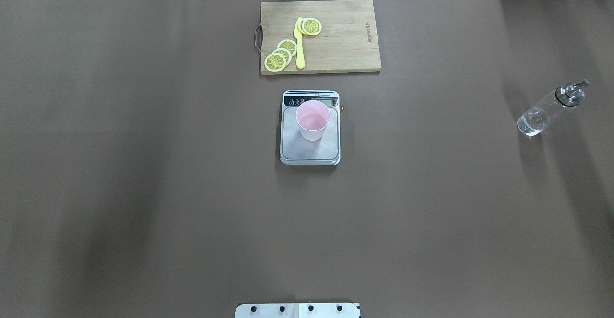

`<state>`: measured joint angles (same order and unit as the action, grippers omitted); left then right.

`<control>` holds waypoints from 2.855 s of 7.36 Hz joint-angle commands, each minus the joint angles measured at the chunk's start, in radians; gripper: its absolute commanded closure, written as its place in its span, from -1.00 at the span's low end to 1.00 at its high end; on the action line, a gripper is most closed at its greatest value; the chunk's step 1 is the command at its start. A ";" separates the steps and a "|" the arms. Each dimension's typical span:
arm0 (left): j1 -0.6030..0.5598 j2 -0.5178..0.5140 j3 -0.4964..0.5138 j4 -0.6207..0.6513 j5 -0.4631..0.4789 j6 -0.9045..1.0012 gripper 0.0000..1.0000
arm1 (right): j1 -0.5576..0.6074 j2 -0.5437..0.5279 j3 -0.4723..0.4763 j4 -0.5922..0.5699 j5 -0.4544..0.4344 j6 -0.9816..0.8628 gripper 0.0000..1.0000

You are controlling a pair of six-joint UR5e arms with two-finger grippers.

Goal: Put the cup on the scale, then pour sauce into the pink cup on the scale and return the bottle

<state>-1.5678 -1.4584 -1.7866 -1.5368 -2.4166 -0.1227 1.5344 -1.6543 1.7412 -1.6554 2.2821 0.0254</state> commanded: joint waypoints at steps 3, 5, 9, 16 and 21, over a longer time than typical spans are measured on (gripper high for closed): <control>0.000 0.003 -0.001 -0.003 0.001 0.005 -0.97 | 0.000 -0.012 0.004 0.003 -0.004 -0.007 -1.00; 0.000 0.004 0.025 -0.005 0.001 0.008 -0.97 | 0.000 -0.010 0.021 0.003 0.005 -0.005 -1.00; 0.002 0.000 0.035 -0.008 0.001 0.011 -0.97 | 0.000 -0.009 0.021 0.003 0.005 -0.002 -1.00; 0.002 -0.003 0.047 -0.008 0.001 0.011 -0.97 | 0.000 -0.009 0.021 0.003 0.005 -0.002 -1.00; 0.002 -0.002 0.049 -0.006 0.001 0.011 -0.97 | 0.000 -0.013 0.049 0.003 0.007 -0.002 -1.00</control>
<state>-1.5662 -1.4610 -1.7381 -1.5434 -2.4160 -0.1120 1.5340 -1.6670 1.7889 -1.6521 2.2886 0.0230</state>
